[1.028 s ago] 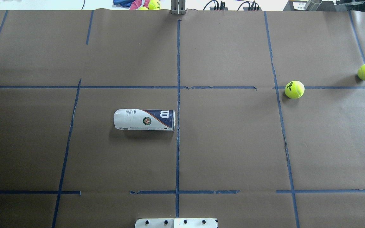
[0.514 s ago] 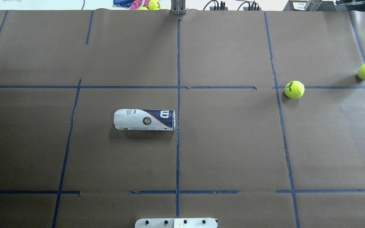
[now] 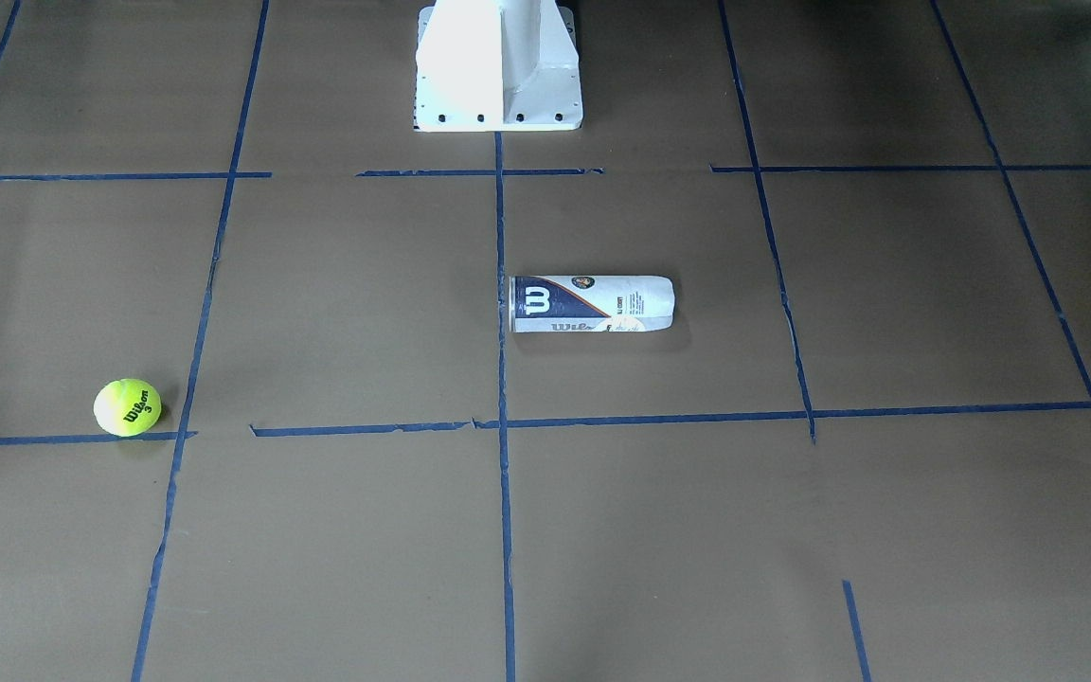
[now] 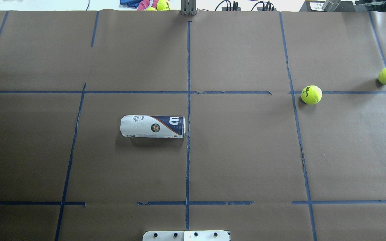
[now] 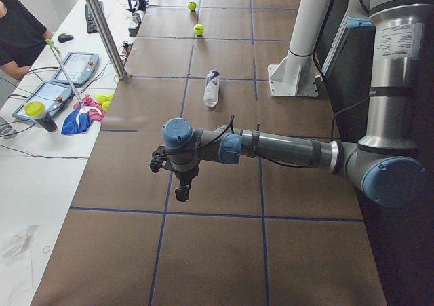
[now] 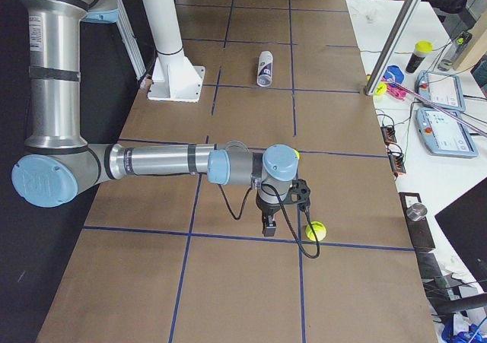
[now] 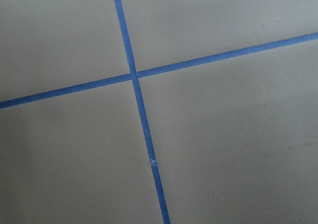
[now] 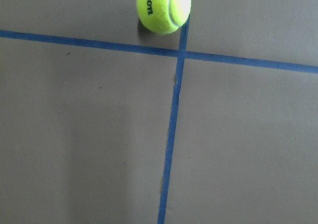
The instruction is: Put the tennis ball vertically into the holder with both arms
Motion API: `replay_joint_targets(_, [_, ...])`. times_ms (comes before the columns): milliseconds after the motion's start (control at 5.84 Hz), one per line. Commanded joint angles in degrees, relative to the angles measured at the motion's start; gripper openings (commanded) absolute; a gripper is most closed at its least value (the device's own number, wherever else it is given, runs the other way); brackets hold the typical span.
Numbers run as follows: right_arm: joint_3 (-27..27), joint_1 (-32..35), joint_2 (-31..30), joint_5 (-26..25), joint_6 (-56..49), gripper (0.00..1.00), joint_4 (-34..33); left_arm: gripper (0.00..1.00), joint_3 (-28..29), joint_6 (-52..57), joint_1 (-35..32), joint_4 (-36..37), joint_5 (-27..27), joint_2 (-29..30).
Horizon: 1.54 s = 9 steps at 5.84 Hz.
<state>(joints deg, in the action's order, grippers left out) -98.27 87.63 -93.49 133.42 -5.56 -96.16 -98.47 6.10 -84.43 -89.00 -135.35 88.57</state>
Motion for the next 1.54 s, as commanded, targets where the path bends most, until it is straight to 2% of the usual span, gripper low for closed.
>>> replay_joint_targets(0, [-0.17, 0.0, 0.07, 0.0, 0.02, 1.0, 0.0, 1.0, -0.49, -0.3, 4.51, -5.1, 0.0, 0.2])
replay_joint_targets(343, [-0.43, 0.0, 0.07, 0.0, 0.02, 1.0, 0.0, 1.0, -1.72, -0.74, 11.09, -20.0, 0.26, 0.81])
replay_joint_targets(514, [-0.52, 0.0, 0.07, 0.0, 0.02, 1.0, 0.0, 1.0, -3.56, -1.44, 15.39, -21.38, 0.61, 5.25])
replay_joint_targets(685, [-0.61, 0.0, 0.07, 0.0, 0.02, 1.0, 0.09, 1.0, -5.58, -1.71, 23.79, -21.48, 0.88, 9.39])
replay_joint_targets(856, [-0.69, 0.0, 0.15, 0.09, 0.02, 1.0, 0.01, 1.0, -5.94, -2.75, 28.4, -20.09, 2.1, 16.56])
replay_joint_targets(1028, [-0.7, 0.0, 0.15, 0.09, 0.02, 1.0, 0.09, 1.0, -6.82, -5.03, 33.23, -15.72, 5.85, 20.46])
replay_joint_targets(1370, [-0.96, 0.0, 0.24, 0.09, 0.11, 1.0, 0.01, 1.0, -6.74, -4.62, 45.96, -2.84, 17.42, 35.19])
